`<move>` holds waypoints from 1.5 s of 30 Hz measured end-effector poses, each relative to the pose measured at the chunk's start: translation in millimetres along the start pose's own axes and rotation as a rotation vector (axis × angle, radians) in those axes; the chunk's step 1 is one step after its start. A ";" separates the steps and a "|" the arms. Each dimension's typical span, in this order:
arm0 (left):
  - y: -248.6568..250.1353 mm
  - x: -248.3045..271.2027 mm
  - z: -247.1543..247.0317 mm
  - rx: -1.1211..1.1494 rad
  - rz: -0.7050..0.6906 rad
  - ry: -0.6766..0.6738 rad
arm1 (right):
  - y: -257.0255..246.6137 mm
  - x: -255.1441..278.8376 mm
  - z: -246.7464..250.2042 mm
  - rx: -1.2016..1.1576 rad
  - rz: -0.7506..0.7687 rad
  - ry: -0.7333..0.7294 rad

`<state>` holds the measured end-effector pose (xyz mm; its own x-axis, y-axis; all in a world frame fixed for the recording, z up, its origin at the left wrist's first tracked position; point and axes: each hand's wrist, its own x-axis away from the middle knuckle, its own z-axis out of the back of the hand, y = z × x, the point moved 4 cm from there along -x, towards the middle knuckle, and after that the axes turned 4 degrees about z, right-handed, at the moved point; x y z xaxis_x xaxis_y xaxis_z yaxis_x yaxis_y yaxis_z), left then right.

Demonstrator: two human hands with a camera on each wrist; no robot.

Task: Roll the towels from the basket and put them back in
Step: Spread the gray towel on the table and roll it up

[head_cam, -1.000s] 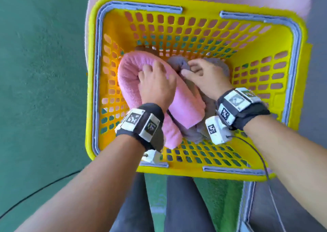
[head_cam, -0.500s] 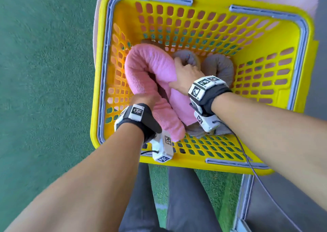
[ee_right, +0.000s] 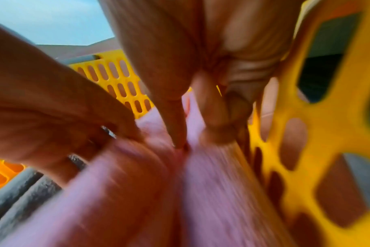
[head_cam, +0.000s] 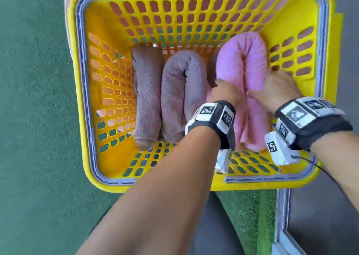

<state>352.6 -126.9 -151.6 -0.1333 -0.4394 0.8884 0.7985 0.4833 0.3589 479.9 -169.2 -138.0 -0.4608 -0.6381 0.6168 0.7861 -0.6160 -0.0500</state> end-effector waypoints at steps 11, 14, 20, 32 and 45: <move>-108.5 -50.7 97.7 -0.093 0.217 0.255 | -124.1 -3.6 -90.0 -0.316 -0.028 -0.306; -105.2 -57.6 93.4 -0.157 0.159 0.177 | -122.2 -9.0 -105.6 -0.389 -0.159 -0.283; -109.2 -43.7 101.7 -0.001 0.140 0.190 | -115.8 -0.8 -86.2 -0.476 -0.115 -0.158; -11.6 75.7 94.9 0.049 -0.353 0.237 | -29.0 73.4 35.9 -0.803 0.096 0.331; -84.8 -13.1 119.8 -0.099 0.019 0.389 | -100.0 39.5 5.6 -0.483 0.193 0.115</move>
<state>216.3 -71.4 -159.4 0.0993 -0.6940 0.7131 0.8538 0.4275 0.2972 385.4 -130.3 -104.3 -0.3901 -0.7906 0.4720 0.5944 -0.6077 -0.5267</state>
